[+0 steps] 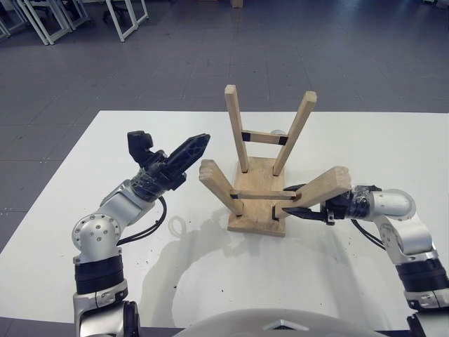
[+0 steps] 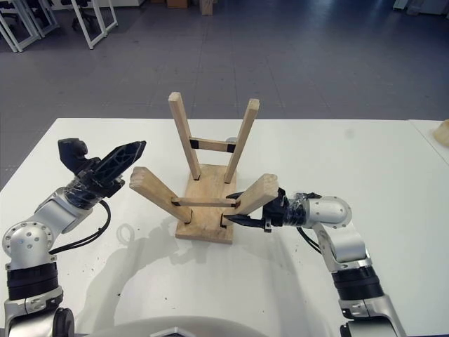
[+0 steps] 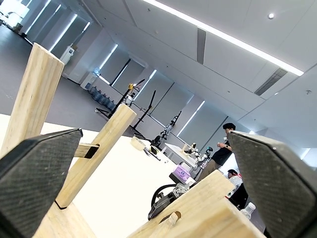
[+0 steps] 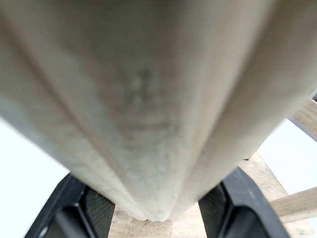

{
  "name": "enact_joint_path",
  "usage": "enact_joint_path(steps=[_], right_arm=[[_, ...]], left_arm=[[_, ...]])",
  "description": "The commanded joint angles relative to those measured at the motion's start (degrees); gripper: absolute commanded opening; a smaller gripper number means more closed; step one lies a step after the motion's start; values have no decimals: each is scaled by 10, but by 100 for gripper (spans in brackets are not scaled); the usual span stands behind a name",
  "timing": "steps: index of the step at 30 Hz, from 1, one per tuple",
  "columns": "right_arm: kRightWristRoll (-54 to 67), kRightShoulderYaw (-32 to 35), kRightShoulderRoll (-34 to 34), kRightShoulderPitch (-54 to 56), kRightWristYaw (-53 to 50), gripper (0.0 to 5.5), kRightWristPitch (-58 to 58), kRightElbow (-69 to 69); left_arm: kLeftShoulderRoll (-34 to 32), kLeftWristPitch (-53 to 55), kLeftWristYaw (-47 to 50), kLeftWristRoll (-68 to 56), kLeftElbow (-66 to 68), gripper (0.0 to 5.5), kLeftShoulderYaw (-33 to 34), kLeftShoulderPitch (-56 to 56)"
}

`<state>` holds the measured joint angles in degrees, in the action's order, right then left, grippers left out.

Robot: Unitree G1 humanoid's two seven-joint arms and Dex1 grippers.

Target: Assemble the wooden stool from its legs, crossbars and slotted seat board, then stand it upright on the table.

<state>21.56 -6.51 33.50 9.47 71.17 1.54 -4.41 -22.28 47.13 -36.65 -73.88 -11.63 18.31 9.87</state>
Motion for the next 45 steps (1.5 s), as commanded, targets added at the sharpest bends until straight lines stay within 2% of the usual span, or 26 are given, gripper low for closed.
enact_joint_path(steps=[1,7,11,13,16,20,22,28,31,35,41,45], right_arm=[[-30,-18,23,-4,-38,204,79,-6],[-37,-28,25,10,-62,204,105,-5],[-56,-33,14,4,-99,204,99,-9],[-59,-33,8,-1,-119,204,93,-9],[-60,-29,1,-7,-151,204,100,-15],[-72,-35,-6,-8,-185,204,103,-14],[-71,-38,-8,-8,-190,204,101,-12],[-66,-40,-9,-7,-195,204,104,-13],[-66,-41,-11,-6,-197,204,104,-13],[-69,-46,-14,0,-200,204,107,-10],[-69,-52,-14,0,-206,204,110,-12],[-65,-53,-11,-3,-206,204,118,-19]], left_arm=[[-3,-8,23,-19,-10,546,25,14],[-27,-20,57,-38,-17,546,63,45],[-36,-27,143,-17,-54,546,57,70],[-37,-23,191,-20,-89,546,45,79],[-32,-14,257,-91,-166,546,17,100],[-16,-13,370,-111,-225,546,-69,153],[-7,-11,423,-84,-232,546,-111,172],[66,15,567,94,-205,438,-261,166],[113,18,588,169,-177,397,-316,169],[151,35,601,251,-149,314,-348,179],[195,89,634,361,-175,314,-355,281],[190,173,608,376,-148,314,-376,221]])
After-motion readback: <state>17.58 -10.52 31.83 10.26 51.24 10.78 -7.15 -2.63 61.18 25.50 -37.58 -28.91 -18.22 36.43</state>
